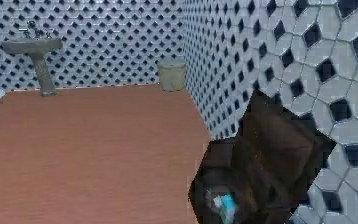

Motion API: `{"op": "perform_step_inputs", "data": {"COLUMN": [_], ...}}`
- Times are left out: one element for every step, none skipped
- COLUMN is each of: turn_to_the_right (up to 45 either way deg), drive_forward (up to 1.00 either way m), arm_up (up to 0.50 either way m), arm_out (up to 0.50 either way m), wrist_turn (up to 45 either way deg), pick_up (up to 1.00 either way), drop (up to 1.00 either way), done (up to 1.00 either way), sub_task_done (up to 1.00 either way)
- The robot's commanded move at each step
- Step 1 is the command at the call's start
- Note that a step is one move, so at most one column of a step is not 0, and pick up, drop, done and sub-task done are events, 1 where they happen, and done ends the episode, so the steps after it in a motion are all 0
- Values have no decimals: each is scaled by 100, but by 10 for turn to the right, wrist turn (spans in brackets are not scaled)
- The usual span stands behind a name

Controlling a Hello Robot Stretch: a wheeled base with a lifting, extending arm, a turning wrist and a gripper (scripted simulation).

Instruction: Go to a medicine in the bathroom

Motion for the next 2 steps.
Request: {"op": "perform_step_inputs", "data": {"turn_to_the_right": [180,0], "drive_forward": [0,0], "arm_up": [0,0], "arm_out": [0,0], "wrist_turn": [0,0], "pick_up": [0,0], "drop": [0,0], "done": [0,100], "sub_task_done": [0,0]}}
